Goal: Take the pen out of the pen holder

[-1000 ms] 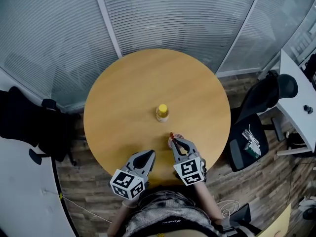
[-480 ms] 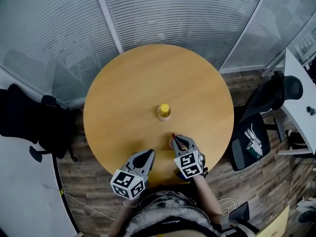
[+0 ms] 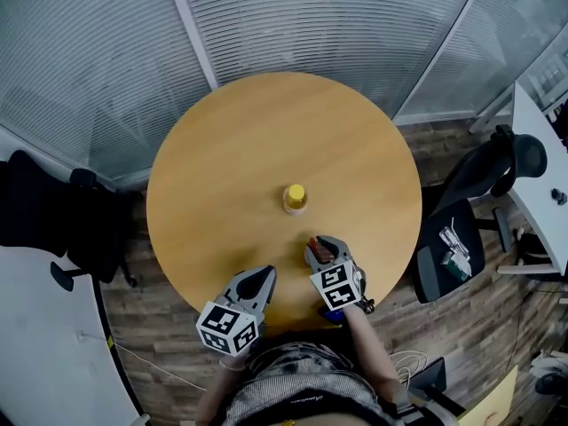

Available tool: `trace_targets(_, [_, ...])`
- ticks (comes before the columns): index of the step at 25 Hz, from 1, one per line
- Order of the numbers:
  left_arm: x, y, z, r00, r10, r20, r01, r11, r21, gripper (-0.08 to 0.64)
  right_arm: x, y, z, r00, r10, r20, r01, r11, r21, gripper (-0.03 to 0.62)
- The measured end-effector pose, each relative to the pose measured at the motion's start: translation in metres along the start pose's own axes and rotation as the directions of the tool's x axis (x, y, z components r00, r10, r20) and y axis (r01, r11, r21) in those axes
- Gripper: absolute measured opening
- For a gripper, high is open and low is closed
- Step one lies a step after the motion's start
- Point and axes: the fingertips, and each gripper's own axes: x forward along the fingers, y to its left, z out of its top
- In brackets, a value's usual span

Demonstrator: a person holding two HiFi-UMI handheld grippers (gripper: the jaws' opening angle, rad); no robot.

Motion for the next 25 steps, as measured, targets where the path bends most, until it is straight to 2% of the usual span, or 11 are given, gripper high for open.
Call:
trace_targets(8, [0.001, 0.007, 0.002, 1.000, 0.003, 0.004, -0.003, 1.000, -0.004, 0.005, 0.019, -0.002, -0.007, 0.997, -0.020, -0.080, 0.018, 0.999, -0.028, 0.100])
trace_targets(16, [-0.003, 0.007, 0.002, 1.000, 0.009, 0.014, -0.009, 1.000, -0.004, 0.005, 0.013, -0.007, -0.011, 0.997, -0.031, -0.072, 0.032, 0.999, 0.006, 0.077])
trace_targets(19, [-0.006, 0.004, 0.001, 1.000, 0.006, 0.016, -0.006, 1.000, -0.003, 0.005, 0.006, -0.008, -0.010, 0.998, -0.032, -0.045, 0.034, 0.999, 0.034, 0.077])
trace_targets(25, [-0.008, 0.000, -0.002, 1.000, -0.004, 0.018, 0.004, 1.000, 0.000, 0.005, -0.021, -0.012, 0.007, 0.996, -0.029, 0.079, 0.019, 0.992, 0.124, 0.077])
